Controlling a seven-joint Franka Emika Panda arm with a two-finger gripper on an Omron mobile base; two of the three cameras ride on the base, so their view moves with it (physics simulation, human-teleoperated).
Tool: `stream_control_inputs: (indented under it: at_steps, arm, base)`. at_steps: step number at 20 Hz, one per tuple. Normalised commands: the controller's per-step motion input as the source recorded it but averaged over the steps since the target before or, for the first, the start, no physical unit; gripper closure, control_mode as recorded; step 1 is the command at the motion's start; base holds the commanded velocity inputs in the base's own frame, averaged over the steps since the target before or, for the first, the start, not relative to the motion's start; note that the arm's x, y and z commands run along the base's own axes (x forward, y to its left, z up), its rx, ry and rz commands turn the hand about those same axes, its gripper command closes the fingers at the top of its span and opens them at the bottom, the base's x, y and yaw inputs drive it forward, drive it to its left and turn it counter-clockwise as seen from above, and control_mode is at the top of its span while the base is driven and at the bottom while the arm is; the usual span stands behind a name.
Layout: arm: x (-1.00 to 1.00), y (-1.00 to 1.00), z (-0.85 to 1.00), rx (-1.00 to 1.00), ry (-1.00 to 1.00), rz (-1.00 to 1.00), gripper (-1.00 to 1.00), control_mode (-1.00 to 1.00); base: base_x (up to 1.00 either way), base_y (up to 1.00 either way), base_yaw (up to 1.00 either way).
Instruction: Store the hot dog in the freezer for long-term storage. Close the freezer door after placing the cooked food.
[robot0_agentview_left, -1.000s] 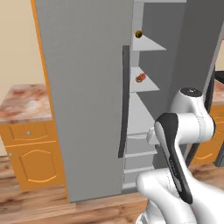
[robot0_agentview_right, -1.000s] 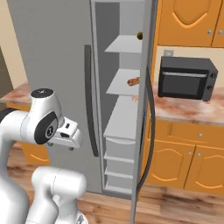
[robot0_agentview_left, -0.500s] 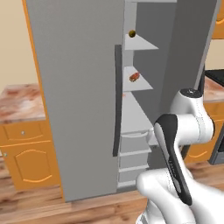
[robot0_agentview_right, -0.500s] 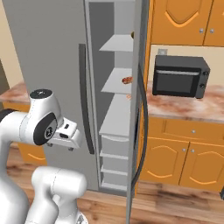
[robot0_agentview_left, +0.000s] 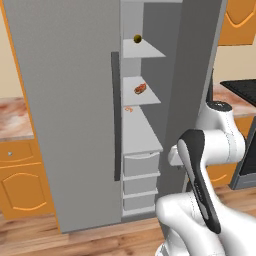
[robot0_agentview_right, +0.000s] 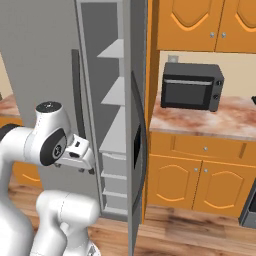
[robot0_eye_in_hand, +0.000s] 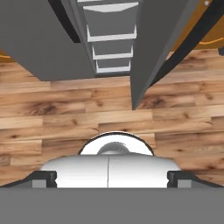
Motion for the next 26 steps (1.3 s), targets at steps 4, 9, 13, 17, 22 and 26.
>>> stream_control_inputs:
  at_steps: [4, 9, 13, 17, 22, 26]
  arm:
    - [0.0, 0.0, 0.0, 0.0, 0.0, 0.0, -1.0, 1.0]
    - [0.0, 0.0, 0.0, 0.0, 0.0, 0.0, -1.0, 1.0]
    - [0.0, 0.0, 0.0, 0.0, 0.0, 0.0, -1.0, 1.0]
    - [0.03, -0.07, 0.0, 0.0, 0.0, 0.02, -1.0, -1.0]
    - [0.16, -0.5, 0.0, 0.04, -0.13, 0.13, -1.0, -1.0]
    - [0.46, -0.75, 0.0, 0.08, -0.19, 0.21, -1.0, -1.0]
  base:
    - [0.0, 0.0, 0.0]
    - [0.0, 0.0, 0.0]
    - [0.0, 0.0, 0.0]
    - [0.0, 0.0, 0.0]
    - [0.0, 0.0, 0.0]
    - [0.0, 0.0, 0.0]
